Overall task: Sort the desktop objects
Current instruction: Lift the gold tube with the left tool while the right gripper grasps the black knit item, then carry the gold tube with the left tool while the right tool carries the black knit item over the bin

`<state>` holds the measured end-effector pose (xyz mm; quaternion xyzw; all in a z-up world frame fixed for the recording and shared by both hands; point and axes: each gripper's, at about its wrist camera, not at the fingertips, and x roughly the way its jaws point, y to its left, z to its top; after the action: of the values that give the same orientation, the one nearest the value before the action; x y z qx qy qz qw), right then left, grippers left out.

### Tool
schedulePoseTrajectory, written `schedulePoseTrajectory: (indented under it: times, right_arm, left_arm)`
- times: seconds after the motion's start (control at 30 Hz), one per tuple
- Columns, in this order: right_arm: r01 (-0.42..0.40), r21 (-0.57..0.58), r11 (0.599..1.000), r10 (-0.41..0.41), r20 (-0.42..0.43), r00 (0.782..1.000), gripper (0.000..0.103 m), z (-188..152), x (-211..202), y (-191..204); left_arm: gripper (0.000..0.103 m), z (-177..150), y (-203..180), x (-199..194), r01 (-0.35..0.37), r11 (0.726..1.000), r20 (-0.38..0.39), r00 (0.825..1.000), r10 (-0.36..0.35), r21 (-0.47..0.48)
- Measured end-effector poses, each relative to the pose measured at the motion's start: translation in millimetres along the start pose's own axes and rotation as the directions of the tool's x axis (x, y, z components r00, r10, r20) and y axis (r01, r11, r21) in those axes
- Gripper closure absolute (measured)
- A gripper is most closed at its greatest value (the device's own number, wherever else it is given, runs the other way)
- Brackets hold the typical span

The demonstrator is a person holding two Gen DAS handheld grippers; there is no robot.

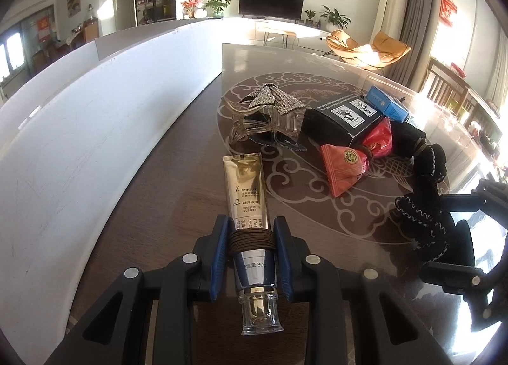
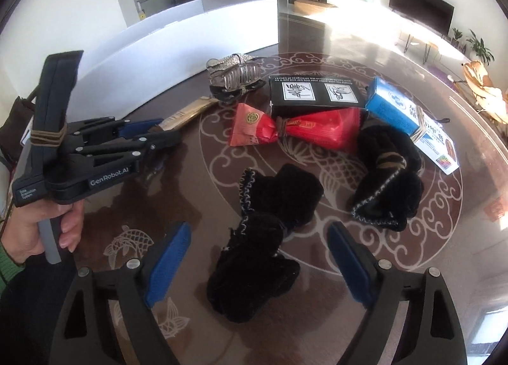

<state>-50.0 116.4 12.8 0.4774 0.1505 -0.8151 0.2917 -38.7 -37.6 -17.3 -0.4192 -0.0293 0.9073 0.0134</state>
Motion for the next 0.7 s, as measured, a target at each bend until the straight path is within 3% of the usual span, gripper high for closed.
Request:
schedulePoseTrajectory:
  times: [0.07,0.1,0.13,0.17,0.23,0.33,0.47,0.7]
  right_arm:
    - [0.03,-0.009,0.999,-0.03,-0.001,1.0,0.016,-2,12,6]
    - [0.055,-0.004,0.998,-0.055,0.003,0.998,0.022,-3,14,7]
    - [0.049,0.017,0.999,-0.05,0.034,0.998,0.041,-3,12,7]
    - [0.067,0.033,0.997,-0.068,0.042,0.997,0.07,-4,9,7]
    - [0.068,0.074,0.995,-0.072,0.059,0.996,0.069,-7,0,6]
    - [0.051,0.123,0.991,-0.066,0.125,0.99,0.069,-20,-30,4]
    - [0.029,0.167,0.985,-0.058,0.168,0.984,0.069,-39,-57,2]
    - [0.031,0.202,0.979,-0.06,0.139,0.988,0.069,-73,-69,-16]
  left_arm:
    - [0.075,0,1,-1,0.012,1.0,0.004,1.0,-0.012,-0.011]
    - [0.075,-1,3,-2,0.033,0.999,0.007,0.999,-0.033,-0.024]
    - [0.075,-1,5,-2,0.065,0.997,0.01,0.998,-0.065,-0.039]
    - [0.075,-1,6,-3,0.091,0.995,0.017,0.996,-0.09,-0.048]
    - [0.075,1,4,-10,0.138,0.989,0.05,0.989,-0.136,-0.044]
    - [0.075,1,6,-30,0.241,0.97,0.134,0.963,-0.233,-0.047]
    - [0.075,2,19,-48,0.31,0.944,0.2,0.937,-0.285,-0.11]
    - [0.076,-4,25,-53,0.31,0.939,0.205,0.939,-0.277,-0.148]
